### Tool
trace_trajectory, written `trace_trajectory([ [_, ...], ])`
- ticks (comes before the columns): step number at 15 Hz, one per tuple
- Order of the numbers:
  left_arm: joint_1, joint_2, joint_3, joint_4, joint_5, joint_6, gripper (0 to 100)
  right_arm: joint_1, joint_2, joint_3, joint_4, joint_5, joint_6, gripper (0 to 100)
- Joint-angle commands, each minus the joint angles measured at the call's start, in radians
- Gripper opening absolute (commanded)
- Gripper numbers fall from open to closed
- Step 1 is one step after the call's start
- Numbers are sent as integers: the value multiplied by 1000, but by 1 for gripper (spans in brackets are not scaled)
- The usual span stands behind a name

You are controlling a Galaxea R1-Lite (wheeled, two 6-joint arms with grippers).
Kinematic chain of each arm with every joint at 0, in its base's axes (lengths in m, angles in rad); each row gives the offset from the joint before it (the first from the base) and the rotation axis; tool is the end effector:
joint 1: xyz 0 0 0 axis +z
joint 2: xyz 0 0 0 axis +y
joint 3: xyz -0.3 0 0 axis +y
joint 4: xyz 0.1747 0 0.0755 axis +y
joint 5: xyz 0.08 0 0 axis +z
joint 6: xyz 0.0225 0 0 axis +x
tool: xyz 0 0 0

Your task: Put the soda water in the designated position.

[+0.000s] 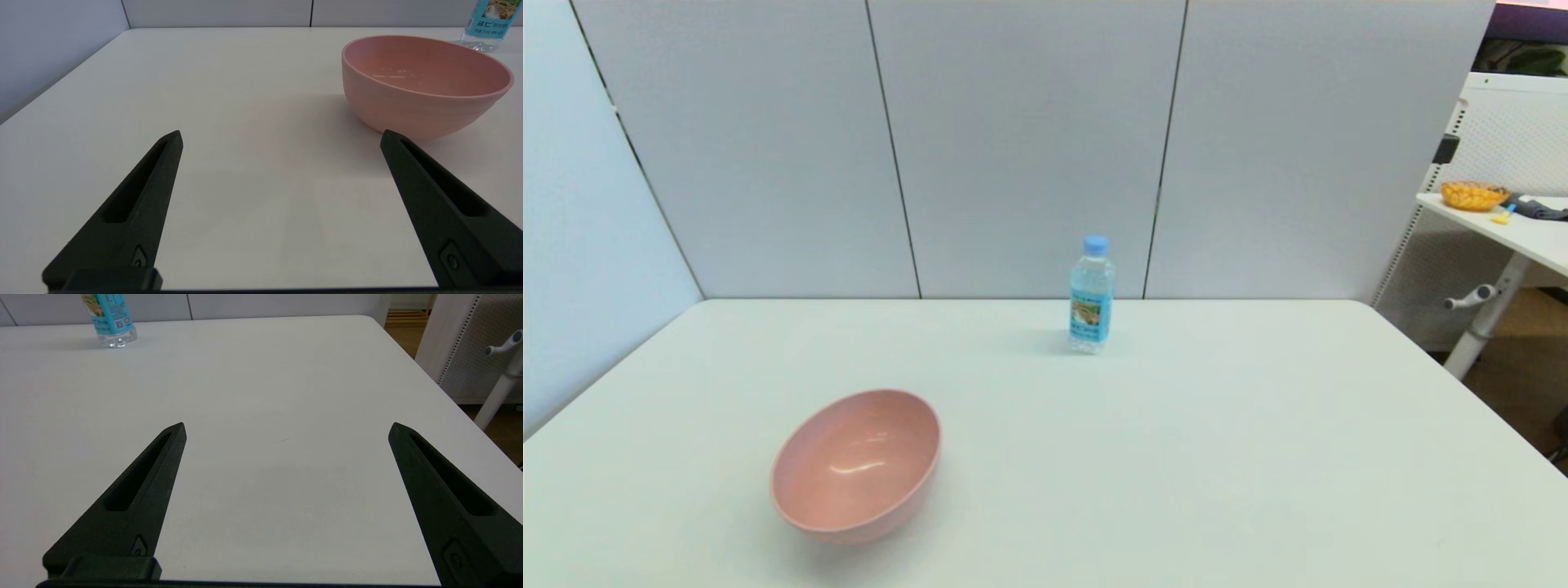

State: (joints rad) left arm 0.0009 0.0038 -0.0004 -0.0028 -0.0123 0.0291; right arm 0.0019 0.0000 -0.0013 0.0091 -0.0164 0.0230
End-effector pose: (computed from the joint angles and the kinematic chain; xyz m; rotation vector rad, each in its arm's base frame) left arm -0.0225 -0.0003 0.0760 0.0291 0.0004 -0.0114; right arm -0.0229 -0.0004 0.0749 0.0229 0.0076 -0.0146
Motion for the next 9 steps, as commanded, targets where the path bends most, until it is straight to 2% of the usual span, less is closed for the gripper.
trace_trajectory([
  [1, -1, 74, -32, -66, -28, 31, 100, 1, 0, 0, 0, 0, 0, 100],
  [9, -4, 533, -122, -324, -155, 164, 100, 0, 0, 0, 0, 0, 0, 100],
])
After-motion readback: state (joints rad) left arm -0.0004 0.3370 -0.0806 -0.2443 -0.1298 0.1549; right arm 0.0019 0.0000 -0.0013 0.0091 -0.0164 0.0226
